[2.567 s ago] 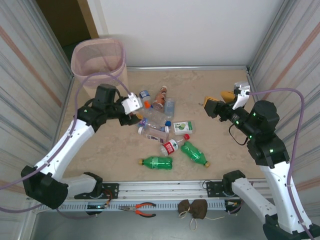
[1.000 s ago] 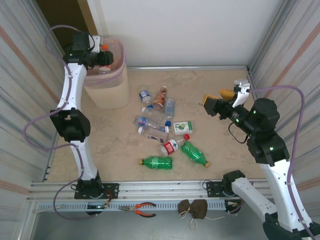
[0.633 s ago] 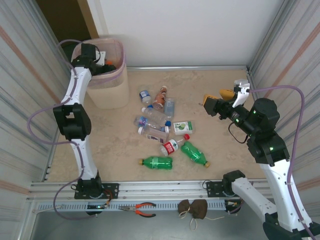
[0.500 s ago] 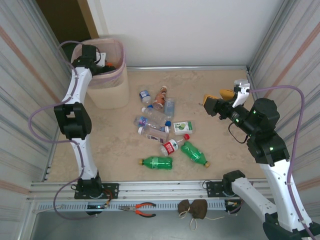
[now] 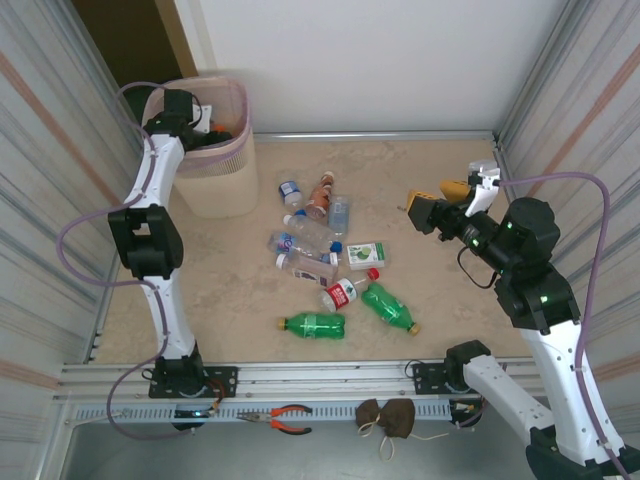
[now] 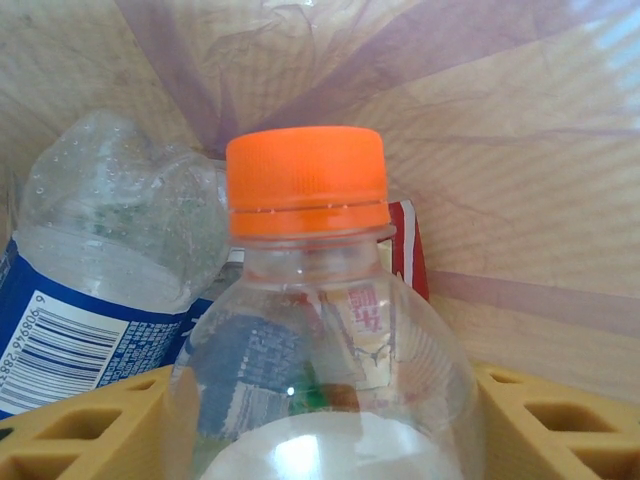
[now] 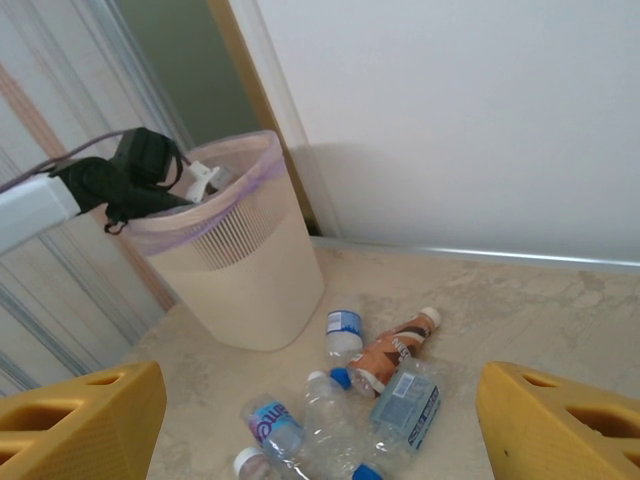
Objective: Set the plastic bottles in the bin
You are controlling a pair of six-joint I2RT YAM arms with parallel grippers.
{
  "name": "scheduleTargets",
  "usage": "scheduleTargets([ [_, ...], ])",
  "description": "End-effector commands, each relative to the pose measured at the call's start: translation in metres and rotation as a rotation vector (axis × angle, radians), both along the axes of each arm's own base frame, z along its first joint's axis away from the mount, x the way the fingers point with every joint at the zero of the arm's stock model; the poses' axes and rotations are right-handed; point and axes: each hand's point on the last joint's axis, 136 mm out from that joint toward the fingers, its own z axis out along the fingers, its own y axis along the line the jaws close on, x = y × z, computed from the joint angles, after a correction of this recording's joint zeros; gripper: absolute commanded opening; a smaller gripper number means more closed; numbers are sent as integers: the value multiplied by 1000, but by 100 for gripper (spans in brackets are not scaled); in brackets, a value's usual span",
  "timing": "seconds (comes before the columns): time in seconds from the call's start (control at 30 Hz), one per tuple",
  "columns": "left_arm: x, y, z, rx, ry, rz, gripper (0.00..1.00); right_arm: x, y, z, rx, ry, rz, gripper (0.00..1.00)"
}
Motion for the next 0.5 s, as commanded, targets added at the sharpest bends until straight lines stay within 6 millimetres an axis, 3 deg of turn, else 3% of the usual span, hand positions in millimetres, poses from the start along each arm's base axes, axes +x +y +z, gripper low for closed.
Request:
scheduleTargets([
  [0.0, -3, -5, 28, -29, -41, -13, 69, -2, -2, 5, -2, -7, -6, 80],
  [0.47, -20, -12, 114, -60, -206, -34, 73, -1, -1, -5, -27, 36, 0, 80],
])
